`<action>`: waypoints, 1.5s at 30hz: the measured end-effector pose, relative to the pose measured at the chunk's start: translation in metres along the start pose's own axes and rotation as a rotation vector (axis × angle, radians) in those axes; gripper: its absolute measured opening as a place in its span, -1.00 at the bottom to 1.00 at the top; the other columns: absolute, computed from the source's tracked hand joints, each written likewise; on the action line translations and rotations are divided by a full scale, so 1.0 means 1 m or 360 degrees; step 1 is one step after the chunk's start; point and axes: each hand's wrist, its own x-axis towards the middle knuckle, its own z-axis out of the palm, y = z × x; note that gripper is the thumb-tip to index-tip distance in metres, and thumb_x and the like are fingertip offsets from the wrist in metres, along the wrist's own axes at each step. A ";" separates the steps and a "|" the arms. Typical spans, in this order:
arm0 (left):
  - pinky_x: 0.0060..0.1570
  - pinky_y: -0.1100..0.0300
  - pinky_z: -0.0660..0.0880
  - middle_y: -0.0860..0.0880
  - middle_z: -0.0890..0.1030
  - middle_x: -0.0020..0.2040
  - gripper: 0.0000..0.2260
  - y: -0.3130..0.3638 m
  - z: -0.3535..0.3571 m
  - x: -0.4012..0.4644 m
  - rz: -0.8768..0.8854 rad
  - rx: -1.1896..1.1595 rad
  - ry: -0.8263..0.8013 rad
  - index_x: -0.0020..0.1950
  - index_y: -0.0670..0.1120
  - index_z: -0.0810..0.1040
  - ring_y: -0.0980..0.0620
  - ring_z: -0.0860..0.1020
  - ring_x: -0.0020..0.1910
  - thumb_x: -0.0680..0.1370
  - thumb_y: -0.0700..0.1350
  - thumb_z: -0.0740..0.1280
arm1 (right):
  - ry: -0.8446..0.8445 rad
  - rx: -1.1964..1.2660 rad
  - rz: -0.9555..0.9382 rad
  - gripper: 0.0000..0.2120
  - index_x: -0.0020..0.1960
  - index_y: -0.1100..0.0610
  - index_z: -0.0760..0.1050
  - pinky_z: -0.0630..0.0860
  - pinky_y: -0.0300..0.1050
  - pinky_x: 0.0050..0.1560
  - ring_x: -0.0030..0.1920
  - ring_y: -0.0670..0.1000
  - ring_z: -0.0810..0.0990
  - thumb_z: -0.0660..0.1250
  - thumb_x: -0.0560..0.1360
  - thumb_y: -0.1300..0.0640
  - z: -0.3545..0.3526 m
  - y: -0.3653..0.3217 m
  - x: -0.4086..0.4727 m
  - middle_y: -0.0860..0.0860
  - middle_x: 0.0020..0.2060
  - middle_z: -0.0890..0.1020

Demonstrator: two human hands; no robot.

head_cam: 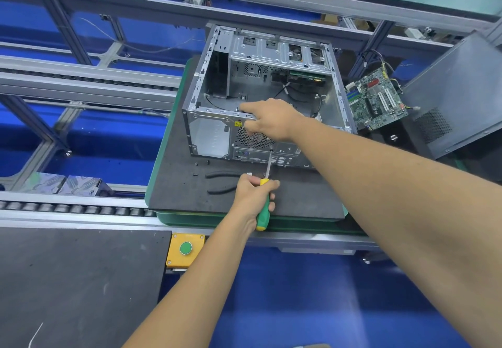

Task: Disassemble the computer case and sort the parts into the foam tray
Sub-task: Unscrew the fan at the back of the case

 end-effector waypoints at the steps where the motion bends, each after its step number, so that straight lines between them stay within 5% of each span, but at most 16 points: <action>1: -0.56 0.22 0.35 -0.12 0.52 -0.28 -0.63 0.000 0.001 -0.001 -0.0003 -0.0053 0.0014 -0.02 -0.10 0.29 0.07 0.45 -0.49 0.51 -0.26 0.51 | 0.0003 0.0005 0.0002 -0.77 0.11 0.02 0.46 0.33 -0.03 -0.29 -0.31 0.04 0.51 0.26 0.51 -0.04 0.000 0.000 0.000 -0.03 -0.42 0.53; 3: -0.53 0.23 0.41 -0.06 0.56 -0.36 -0.69 0.001 0.004 -0.005 -0.0027 -0.0134 0.0019 -0.01 -0.14 0.39 0.07 0.49 -0.48 0.51 -0.19 0.54 | 0.0008 0.0010 0.0009 -0.78 0.11 0.02 0.47 0.32 -0.04 -0.30 -0.33 0.00 0.50 0.26 0.51 -0.04 0.000 0.000 0.000 -0.03 -0.45 0.50; 10: -0.36 0.16 0.60 -0.02 0.70 -0.16 -0.70 -0.004 0.012 -0.016 0.0030 0.0100 0.0183 0.06 -0.18 0.59 0.05 0.71 -0.29 0.54 0.03 0.51 | 0.0007 0.0014 -0.0003 -0.73 0.15 0.02 0.47 0.35 -0.04 -0.30 -0.35 0.03 0.50 0.25 0.49 -0.05 0.001 0.001 0.001 0.01 -0.45 0.50; 14: -0.47 0.20 0.51 -0.04 0.70 -0.29 -0.66 -0.007 0.015 -0.016 0.0187 0.0317 0.0307 0.07 -0.20 0.54 0.06 0.58 -0.48 0.57 0.07 0.47 | 0.0010 0.0004 -0.0013 -0.75 0.11 0.02 0.46 0.36 -0.04 -0.30 -0.34 0.02 0.49 0.26 0.48 -0.05 0.001 0.002 0.001 0.03 -0.42 0.52; 17: -0.52 0.23 0.41 -0.03 0.65 -0.34 -0.69 -0.001 0.009 -0.013 -0.0011 0.0021 0.0069 -0.03 -0.17 0.51 0.09 0.47 -0.49 0.59 0.07 0.45 | -0.0004 0.0010 -0.0021 -0.85 -0.02 -0.02 0.41 0.34 -0.04 -0.32 -0.33 0.09 0.50 0.26 0.46 -0.05 0.002 0.002 0.001 0.04 -0.44 0.50; 21: -0.51 0.28 0.43 -0.07 0.68 -0.23 -0.65 -0.002 0.001 -0.013 -0.0184 -0.0360 -0.0200 0.04 -0.19 0.52 0.10 0.50 -0.44 0.57 0.10 0.43 | -0.0009 0.0022 -0.0018 -0.87 -0.09 -0.04 0.36 0.34 -0.03 -0.32 -0.32 0.11 0.51 0.25 0.44 -0.06 0.002 0.002 0.002 0.04 -0.45 0.49; 26: -0.34 0.17 0.60 -0.09 0.75 0.01 -0.55 -0.005 0.000 -0.012 -0.0186 -0.0120 -0.0220 0.18 -0.16 0.56 0.08 0.66 -0.28 0.64 0.23 0.27 | -0.0012 0.0027 -0.0010 -0.82 -0.03 -0.02 0.43 0.39 -0.03 -0.29 -0.29 0.12 0.53 0.25 0.44 -0.07 0.002 0.002 0.002 0.04 -0.43 0.51; 30: -0.50 0.22 0.45 -0.06 0.74 -0.12 -0.58 0.000 0.003 -0.009 -0.0052 0.0108 -0.0084 0.14 -0.16 0.54 0.10 0.50 -0.48 0.68 0.20 0.22 | -0.0017 0.0028 -0.0008 -0.86 -0.07 -0.05 0.41 0.38 -0.04 -0.30 -0.29 0.11 0.55 0.24 0.43 -0.08 0.002 0.001 0.001 0.04 -0.42 0.54; 36: -0.46 0.19 0.47 -0.12 0.52 -0.12 -0.57 -0.005 0.004 -0.008 0.0099 0.0236 0.0129 0.03 -0.07 0.31 0.07 0.50 -0.44 0.49 -0.02 0.57 | -0.0027 0.0027 -0.0003 -0.84 -0.02 -0.03 0.43 0.47 -0.01 -0.22 -0.29 0.13 0.57 0.24 0.45 -0.06 0.001 0.001 0.002 0.06 -0.39 0.57; 41: -0.40 0.17 0.58 -0.14 0.68 -0.14 -0.64 -0.009 0.003 -0.014 0.0228 0.0289 0.0242 -0.01 -0.13 0.41 0.00 0.71 -0.34 0.54 0.06 0.50 | -0.0024 0.0008 -0.0004 -0.79 0.05 -0.02 0.45 0.46 -0.01 -0.22 -0.26 0.13 0.56 0.25 0.46 -0.06 0.002 0.001 0.002 0.06 -0.39 0.56; 45: -0.33 0.10 0.59 -0.08 0.67 -0.20 -0.61 -0.006 0.005 -0.020 0.0122 0.0274 0.0129 0.01 -0.19 0.53 0.01 0.68 -0.32 0.65 0.16 0.31 | -0.0026 0.0001 -0.0001 -0.81 0.03 -0.03 0.44 0.43 -0.03 -0.26 -0.28 0.14 0.56 0.25 0.46 -0.06 0.000 0.000 0.001 0.05 -0.42 0.53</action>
